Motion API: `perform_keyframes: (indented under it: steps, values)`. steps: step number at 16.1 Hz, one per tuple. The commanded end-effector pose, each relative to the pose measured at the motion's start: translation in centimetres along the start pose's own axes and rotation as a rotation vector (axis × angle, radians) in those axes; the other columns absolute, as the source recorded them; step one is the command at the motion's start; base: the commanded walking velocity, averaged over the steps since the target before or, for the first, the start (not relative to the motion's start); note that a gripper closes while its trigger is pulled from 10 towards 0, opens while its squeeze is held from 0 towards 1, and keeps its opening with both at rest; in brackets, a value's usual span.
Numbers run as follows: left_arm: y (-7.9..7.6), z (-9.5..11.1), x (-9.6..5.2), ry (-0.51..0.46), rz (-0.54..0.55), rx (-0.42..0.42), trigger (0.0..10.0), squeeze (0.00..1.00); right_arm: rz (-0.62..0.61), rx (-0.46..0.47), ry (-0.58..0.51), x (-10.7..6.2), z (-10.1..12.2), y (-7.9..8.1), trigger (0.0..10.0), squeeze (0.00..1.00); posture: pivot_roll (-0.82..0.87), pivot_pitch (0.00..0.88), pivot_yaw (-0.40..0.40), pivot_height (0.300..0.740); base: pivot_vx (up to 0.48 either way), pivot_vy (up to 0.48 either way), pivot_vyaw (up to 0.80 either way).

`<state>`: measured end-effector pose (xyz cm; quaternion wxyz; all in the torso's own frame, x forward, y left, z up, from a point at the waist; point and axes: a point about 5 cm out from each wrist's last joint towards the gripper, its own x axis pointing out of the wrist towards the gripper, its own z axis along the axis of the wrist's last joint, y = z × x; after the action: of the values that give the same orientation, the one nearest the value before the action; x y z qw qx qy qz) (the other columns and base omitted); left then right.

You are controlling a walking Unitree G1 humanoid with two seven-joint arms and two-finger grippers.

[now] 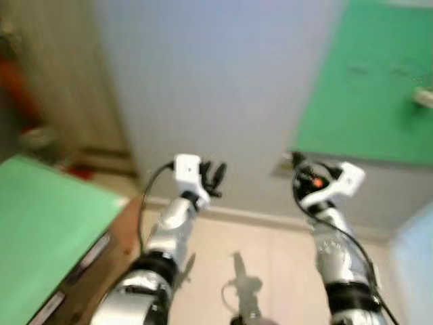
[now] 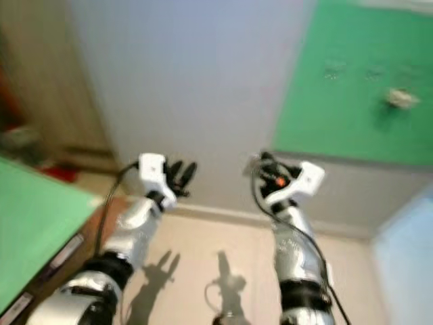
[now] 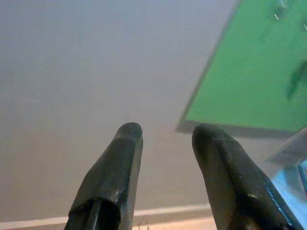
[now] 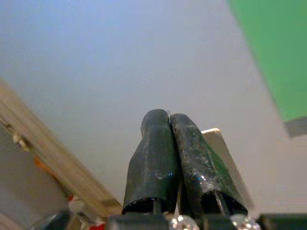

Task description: Hang keys on a hook

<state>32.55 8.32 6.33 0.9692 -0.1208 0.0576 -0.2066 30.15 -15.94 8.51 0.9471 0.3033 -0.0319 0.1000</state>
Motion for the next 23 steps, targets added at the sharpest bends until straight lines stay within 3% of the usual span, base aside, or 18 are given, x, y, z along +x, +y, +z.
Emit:
perform_keyframes:
  steps: [1, 3, 6, 9, 11, 12, 15, 20, 23]
  values:
    - [-0.7, -1.1, -0.3, 0.040, -0.016, 0.058, 10.0, 0.00, -0.009, -0.034, 0.018, -0.3, 0.1, -0.6, 10.0, 0.00, -0.12, 0.000, 0.013, 0.740, 0.000, 0.000, -0.80]
    - [-1.1, -3.3, -1.9, 0.088, -0.018, 0.078, 10.0, 0.00, -0.029, -0.128, 0.062, -1.7, -0.6, -1.5, 10.0, 0.00, -0.14, 0.000, 0.022, 0.740, 0.000, 0.000, -0.27]
    - [-1.4, -4.4, -3.4, 0.087, -0.002, 0.081, 10.0, 0.00, -0.048, -0.275, 0.080, -3.4, 0.0, -2.3, 10.0, 0.00, -0.17, 0.000, 0.018, 0.740, 0.000, 0.000, 0.00]
    - [-1.8, -3.5, -3.1, 0.041, 0.008, 0.111, 10.0, 0.00, 0.007, -0.369, 0.130, -3.8, 0.0, -2.1, 10.0, 0.00, -0.17, 0.000, 0.004, 0.740, 0.000, 0.000, 0.00]
    - [-1.6, -3.0, -3.0, 0.022, 0.026, 0.113, 10.0, 0.00, 0.003, -0.378, 0.126, -3.9, 0.0, -1.9, 10.0, 0.00, -0.17, 0.000, 0.003, 0.740, 0.000, 0.000, 0.00]
    - [-1.3, -2.6, -3.0, 0.002, 0.059, 0.049, 10.0, 0.00, -0.007, -0.385, 0.124, -3.9, 0.0, -1.8, 10.0, 0.00, -0.17, 0.000, 0.006, 0.740, 0.000, 0.000, 0.00]
    - [-1.4, -2.1, -2.8, -0.012, 0.049, 0.018, 10.0, 0.00, -0.031, -0.384, 0.106, -3.9, 0.5, -2.1, 10.0, 0.00, -0.17, 0.000, 0.011, 0.740, 0.000, -0.320, 0.00]
    - [-2.0, -1.6, -2.3, -0.015, 0.020, 0.002, 10.0, 0.00, -0.015, -0.385, 0.103, -3.3, 0.3, -1.4, 10.0, 0.00, -0.18, 0.000, 0.020, 0.740, 0.000, 0.000, 0.00]
    - [-2.0, -1.2, -1.9, -0.017, 0.009, 0.002, 10.0, 0.00, -0.032, -0.382, 0.102, -3.2, 0.4, -1.8, 10.0, 0.00, -0.19, 0.000, 0.018, 0.740, 0.000, -0.480, 0.00]
